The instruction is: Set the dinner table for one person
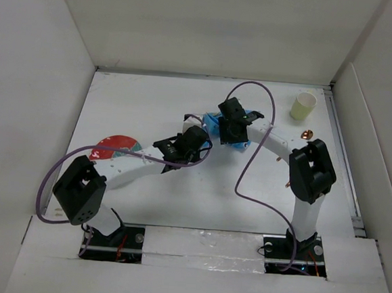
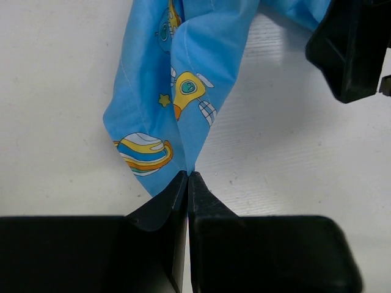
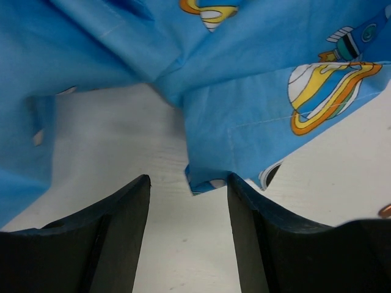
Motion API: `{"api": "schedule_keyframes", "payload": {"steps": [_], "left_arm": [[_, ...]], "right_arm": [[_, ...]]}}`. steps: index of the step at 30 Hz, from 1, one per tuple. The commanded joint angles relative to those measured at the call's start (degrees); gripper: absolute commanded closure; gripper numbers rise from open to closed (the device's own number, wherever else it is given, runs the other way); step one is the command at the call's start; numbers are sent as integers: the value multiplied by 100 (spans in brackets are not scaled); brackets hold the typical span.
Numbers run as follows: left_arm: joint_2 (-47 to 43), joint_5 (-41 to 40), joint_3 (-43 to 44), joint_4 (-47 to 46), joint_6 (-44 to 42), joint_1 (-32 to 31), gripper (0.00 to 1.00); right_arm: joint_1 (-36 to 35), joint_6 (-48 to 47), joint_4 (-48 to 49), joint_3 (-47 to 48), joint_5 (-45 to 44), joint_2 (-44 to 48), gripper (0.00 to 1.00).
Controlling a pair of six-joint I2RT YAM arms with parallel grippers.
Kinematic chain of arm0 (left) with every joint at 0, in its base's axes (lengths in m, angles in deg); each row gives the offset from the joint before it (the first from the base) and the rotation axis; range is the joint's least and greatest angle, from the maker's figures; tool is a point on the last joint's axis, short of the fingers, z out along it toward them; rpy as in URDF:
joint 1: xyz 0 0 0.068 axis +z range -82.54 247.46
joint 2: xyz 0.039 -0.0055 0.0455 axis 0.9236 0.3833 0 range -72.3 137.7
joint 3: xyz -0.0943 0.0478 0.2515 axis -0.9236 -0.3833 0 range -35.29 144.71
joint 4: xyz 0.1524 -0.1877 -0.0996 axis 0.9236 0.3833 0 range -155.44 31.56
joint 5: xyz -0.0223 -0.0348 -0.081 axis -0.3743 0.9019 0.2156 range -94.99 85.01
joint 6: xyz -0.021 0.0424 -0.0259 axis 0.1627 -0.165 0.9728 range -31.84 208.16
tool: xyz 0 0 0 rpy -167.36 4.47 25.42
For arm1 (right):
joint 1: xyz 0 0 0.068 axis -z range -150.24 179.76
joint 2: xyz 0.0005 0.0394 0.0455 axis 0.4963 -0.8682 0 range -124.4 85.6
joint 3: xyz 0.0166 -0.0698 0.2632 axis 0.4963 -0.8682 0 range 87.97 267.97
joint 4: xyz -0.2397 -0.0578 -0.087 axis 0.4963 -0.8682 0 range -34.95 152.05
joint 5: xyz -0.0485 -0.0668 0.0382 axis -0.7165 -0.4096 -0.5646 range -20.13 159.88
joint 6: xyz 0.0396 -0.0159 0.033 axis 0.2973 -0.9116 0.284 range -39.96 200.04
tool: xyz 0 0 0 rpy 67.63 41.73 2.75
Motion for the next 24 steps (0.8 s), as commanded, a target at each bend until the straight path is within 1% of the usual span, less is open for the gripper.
{"api": "schedule_keyframes", "payload": {"steps": [1, 4, 6, 7, 10, 11, 14, 16, 18, 19, 20, 21, 22, 23, 24], "left_arm": [[-292, 73, -149, -52, -167, 185, 100], [-476, 309, -236, -131, -202, 457, 100], [-582, 372, -246, -149, -264, 572, 100], [-635, 433, -228, -149, -316, 651, 100], [-679, 416, -167, -105, -378, 705, 100], [-688, 416, -140, -88, -387, 705, 100], [-697, 425, 79, -61, -440, 705, 100], [-688, 399, 350, 26, -518, 705, 100], [-688, 381, 623, 184, -606, 862, 100], [-714, 381, 929, 289, -711, 1020, 100], [-714, 398, 1097, 290, -782, 1021, 100], [-775, 416, 1282, 386, -852, 1134, 100], [-802, 529, 1666, 422, -914, 1431, 100], [-828, 643, 1862, 457, -1010, 1608, 100], [-872, 775, 2055, 527, -1029, 1810, 100]], "right_arm": [[29, -241, -213, 329, -692, -135, 42], [29, -294, -318, 417, -868, -355, 43], [-23, -329, -397, 513, -1017, -513, 48], [-23, -295, -424, 557, -1323, -548, 59], [-85, -242, -336, 540, -1518, -435, 77], [-85, -198, -345, 557, -1563, -408, 90], [-85, -128, -371, 602, -1616, -172, 100], [-85, -84, -371, 531, -1642, 213, 100], [-24, -57, -424, 470, -1607, 565, 100], [46, -74, -441, 374, -1546, 1011, 100], [47, -83, -476, 347, -1502, 1242, 100], [47, -83, -503, 329, -1467, 1505, 100], [134, -127, -546, 320, -1423, 1769, 100], [239, -145, -599, 338, -1379, 2294, 100], [292, -162, -600, 364, -1361, 2543, 100]]}}
